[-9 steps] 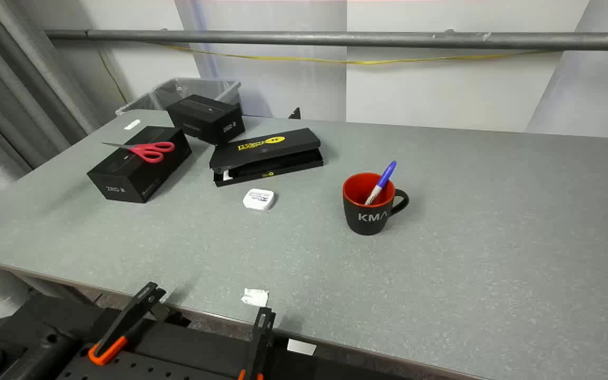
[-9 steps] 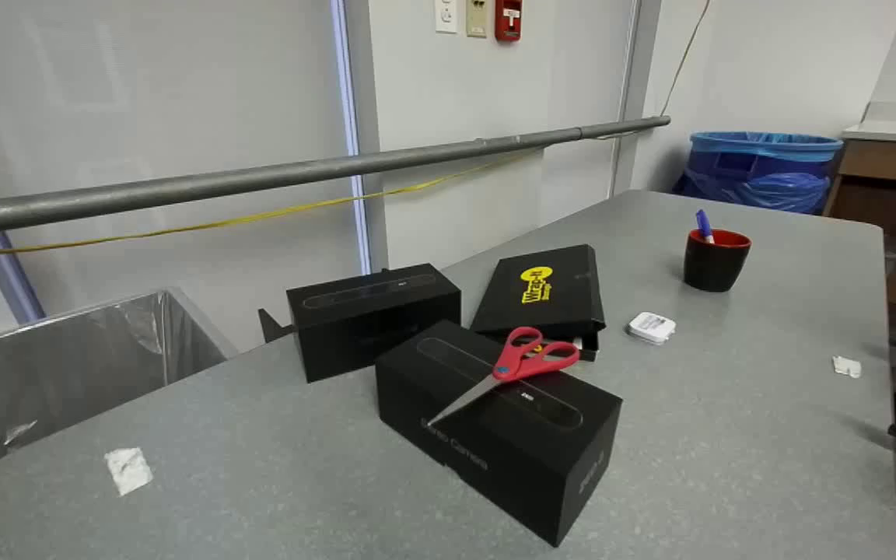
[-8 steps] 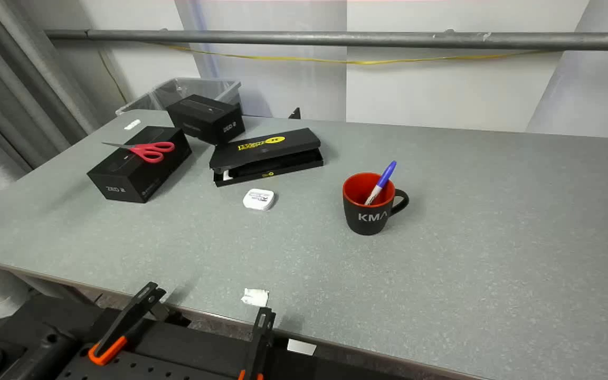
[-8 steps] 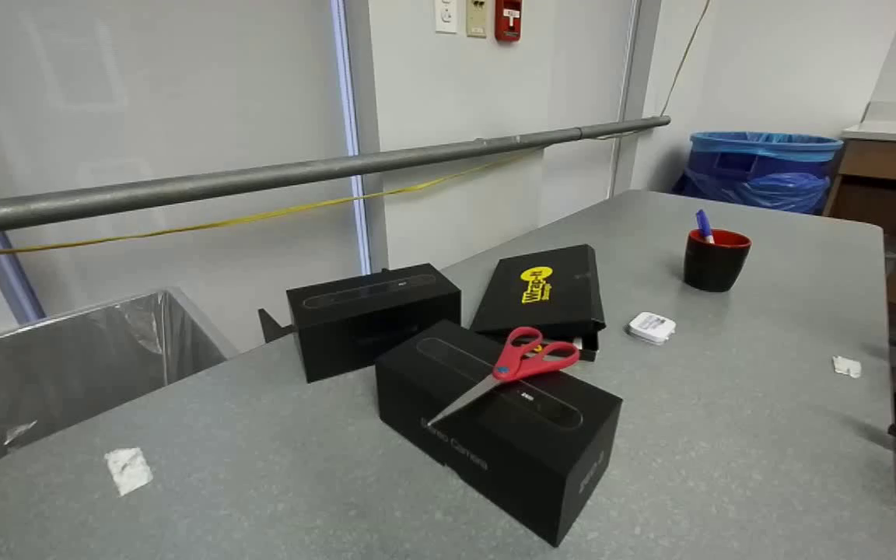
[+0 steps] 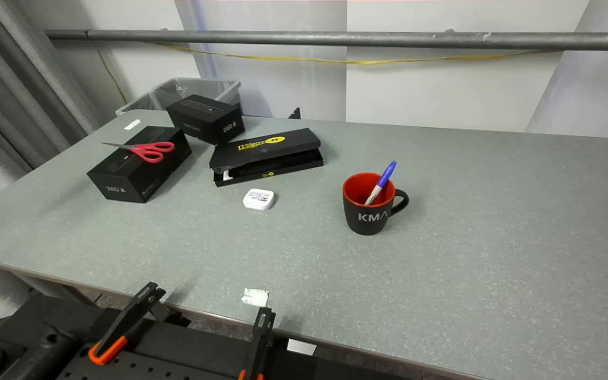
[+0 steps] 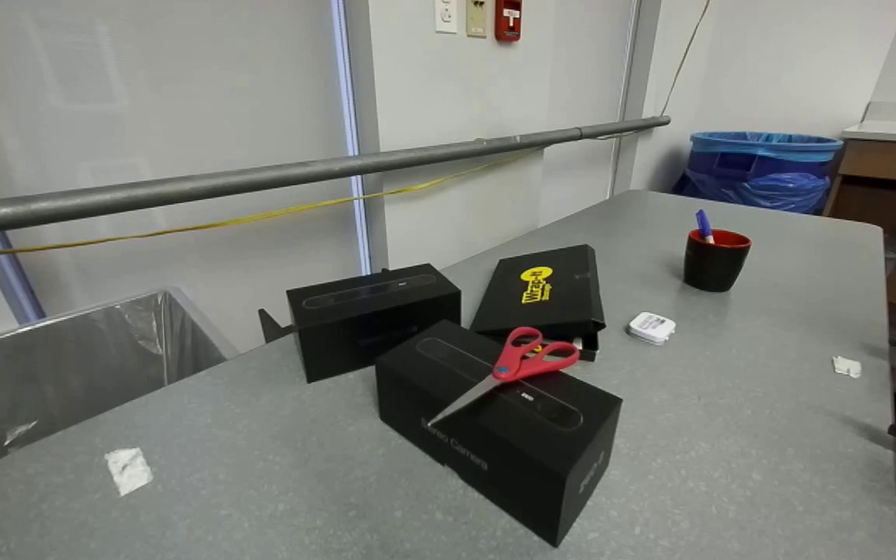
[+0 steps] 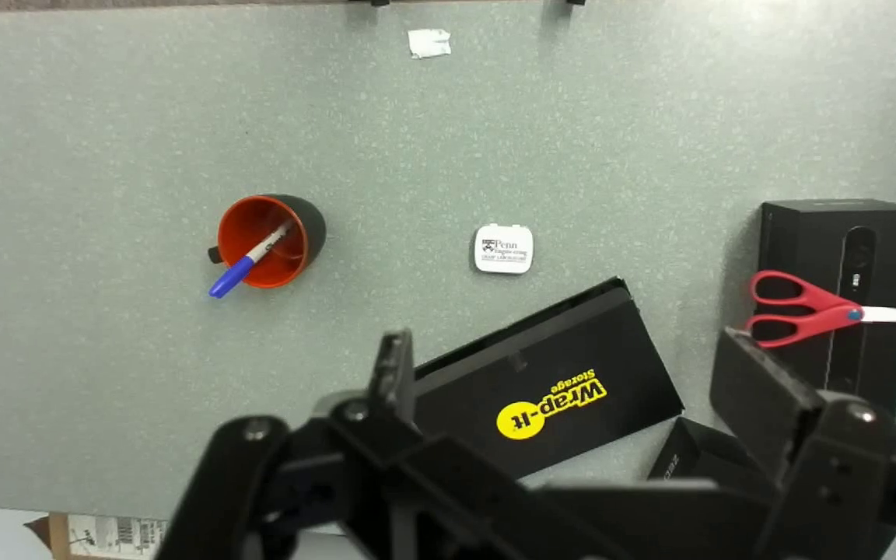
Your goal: Remove the blue pen from the red and black mug
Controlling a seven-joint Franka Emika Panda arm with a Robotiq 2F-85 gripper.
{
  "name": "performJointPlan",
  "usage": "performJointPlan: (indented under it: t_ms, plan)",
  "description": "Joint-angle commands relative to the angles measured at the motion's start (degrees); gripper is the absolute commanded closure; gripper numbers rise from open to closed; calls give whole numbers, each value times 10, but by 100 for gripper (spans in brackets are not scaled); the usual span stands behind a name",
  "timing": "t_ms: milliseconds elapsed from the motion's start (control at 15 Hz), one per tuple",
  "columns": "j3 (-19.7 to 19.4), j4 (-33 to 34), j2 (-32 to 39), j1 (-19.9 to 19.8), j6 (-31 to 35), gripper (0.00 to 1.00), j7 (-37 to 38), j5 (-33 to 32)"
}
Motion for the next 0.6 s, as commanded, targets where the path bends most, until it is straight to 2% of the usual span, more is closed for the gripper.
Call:
performJointPlan:
  t_ms: [0, 267, 533]
  plan:
    - [-5, -34, -3, -3, 39, 0, 10, -26]
    - [-25, -103, 20, -18, 128, 0, 26, -53]
    - [-65, -144, 83, -47, 224, 0, 32, -47]
